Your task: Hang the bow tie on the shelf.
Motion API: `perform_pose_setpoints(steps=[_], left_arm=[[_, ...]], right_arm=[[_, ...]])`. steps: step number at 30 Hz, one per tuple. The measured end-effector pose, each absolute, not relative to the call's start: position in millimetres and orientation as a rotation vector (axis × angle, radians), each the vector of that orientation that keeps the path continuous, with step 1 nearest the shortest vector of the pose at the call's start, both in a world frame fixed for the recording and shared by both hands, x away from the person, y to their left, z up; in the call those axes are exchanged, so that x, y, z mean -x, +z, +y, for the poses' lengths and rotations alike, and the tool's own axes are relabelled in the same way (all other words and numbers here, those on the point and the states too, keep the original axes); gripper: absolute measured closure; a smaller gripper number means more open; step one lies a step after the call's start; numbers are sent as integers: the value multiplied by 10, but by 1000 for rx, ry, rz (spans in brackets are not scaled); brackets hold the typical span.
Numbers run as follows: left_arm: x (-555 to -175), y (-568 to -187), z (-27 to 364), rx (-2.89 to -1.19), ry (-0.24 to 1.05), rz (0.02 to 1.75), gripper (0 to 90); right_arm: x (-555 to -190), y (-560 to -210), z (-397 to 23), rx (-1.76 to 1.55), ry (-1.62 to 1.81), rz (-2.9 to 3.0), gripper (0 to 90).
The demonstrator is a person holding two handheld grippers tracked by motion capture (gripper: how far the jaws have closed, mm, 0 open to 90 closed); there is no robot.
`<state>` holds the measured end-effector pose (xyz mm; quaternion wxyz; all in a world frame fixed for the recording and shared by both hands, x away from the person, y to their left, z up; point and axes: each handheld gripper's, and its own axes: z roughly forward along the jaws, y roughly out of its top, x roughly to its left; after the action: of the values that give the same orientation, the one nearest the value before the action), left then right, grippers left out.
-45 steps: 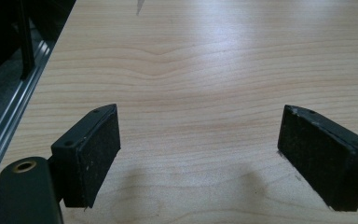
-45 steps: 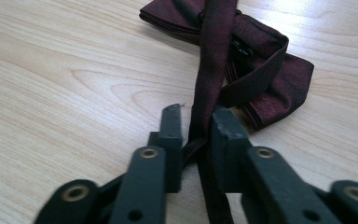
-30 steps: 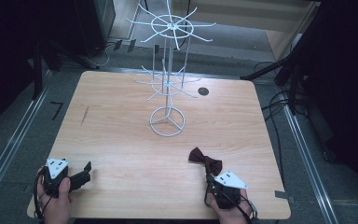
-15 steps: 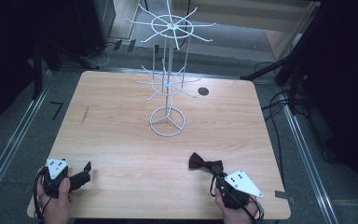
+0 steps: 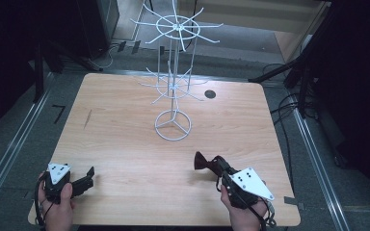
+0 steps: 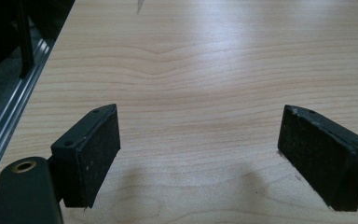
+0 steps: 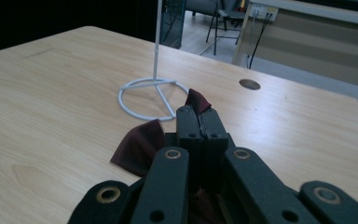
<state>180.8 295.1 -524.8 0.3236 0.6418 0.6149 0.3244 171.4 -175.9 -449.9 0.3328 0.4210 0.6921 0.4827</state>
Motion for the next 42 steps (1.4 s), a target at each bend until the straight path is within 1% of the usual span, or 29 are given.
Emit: perform_pose_setpoints(steps=[13, 30, 42], left_arm=[[-1815, -5248, 2955, -1690, 840, 1617, 136], [-1824, -5251, 2955, -1699, 833, 1616, 136], [-1830, -5254, 2947, -1701, 834, 1617, 137]], right_arm=[[-1932, -4199, -1637, -1045, 1285, 1767, 900], [-2232, -3924, -1562, -1011, 1293, 1747, 900], [-2508, -3745, -1505, -1014, 1304, 1746, 900]])
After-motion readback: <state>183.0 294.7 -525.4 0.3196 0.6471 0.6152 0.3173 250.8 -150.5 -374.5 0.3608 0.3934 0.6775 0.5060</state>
